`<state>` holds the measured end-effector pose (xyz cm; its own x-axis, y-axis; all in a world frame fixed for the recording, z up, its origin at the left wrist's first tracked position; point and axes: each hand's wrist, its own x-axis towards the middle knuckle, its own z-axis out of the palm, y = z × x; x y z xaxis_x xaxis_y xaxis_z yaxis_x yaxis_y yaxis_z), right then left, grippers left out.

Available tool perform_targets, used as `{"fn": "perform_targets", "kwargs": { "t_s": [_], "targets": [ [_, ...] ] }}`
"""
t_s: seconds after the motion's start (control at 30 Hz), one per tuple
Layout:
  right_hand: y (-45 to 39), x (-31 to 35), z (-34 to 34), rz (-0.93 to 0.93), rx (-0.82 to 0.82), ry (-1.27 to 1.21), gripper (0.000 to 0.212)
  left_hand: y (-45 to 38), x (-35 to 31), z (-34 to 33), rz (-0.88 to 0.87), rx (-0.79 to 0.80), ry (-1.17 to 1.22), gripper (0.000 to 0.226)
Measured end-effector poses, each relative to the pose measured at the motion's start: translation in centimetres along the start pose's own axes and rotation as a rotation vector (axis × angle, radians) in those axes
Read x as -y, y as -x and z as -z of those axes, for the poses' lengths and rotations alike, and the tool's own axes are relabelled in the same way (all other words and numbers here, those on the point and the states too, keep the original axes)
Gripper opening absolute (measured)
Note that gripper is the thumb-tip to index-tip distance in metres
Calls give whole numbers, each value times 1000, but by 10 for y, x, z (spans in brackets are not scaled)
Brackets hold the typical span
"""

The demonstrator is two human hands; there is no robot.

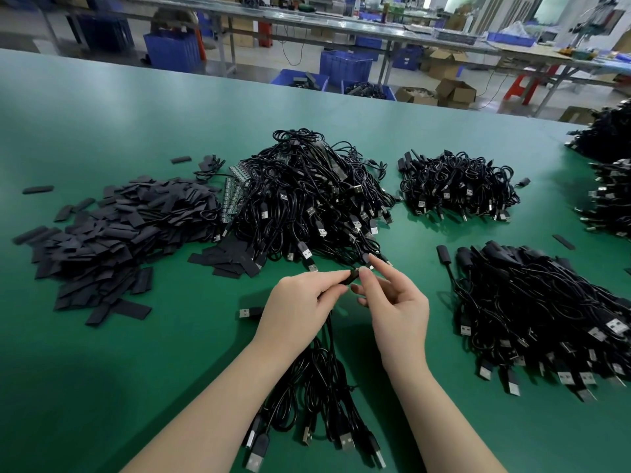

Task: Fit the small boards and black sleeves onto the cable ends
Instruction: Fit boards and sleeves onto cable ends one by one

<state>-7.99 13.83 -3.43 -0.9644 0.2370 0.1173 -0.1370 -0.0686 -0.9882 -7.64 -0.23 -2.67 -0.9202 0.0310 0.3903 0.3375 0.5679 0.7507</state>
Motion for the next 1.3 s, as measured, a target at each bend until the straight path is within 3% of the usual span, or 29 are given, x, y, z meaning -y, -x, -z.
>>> {"fn": "perform_targets", "kwargs": {
  "t_s": [0.4, 0.63, 0.73, 0.9, 1.3],
  "targets": [
    [3, 0, -4, -5, 27, -7, 29, -1, 3, -2, 5, 21, 37, 28],
    [-1, 6, 0, -38, 5, -61, 15, 0, 2, -5, 20, 55, 13, 29],
    [-2, 7, 0, -38, 27, -89, 21, 2, 1, -4, 41, 53, 34, 35],
    [-2, 5, -1, -35, 65, -114, 28, -1, 5, -4, 117, 5, 33, 23],
    [3, 6, 3, 40, 93, 45, 36, -1, 11, -3, 83, -32, 50, 16]
  ]
}}
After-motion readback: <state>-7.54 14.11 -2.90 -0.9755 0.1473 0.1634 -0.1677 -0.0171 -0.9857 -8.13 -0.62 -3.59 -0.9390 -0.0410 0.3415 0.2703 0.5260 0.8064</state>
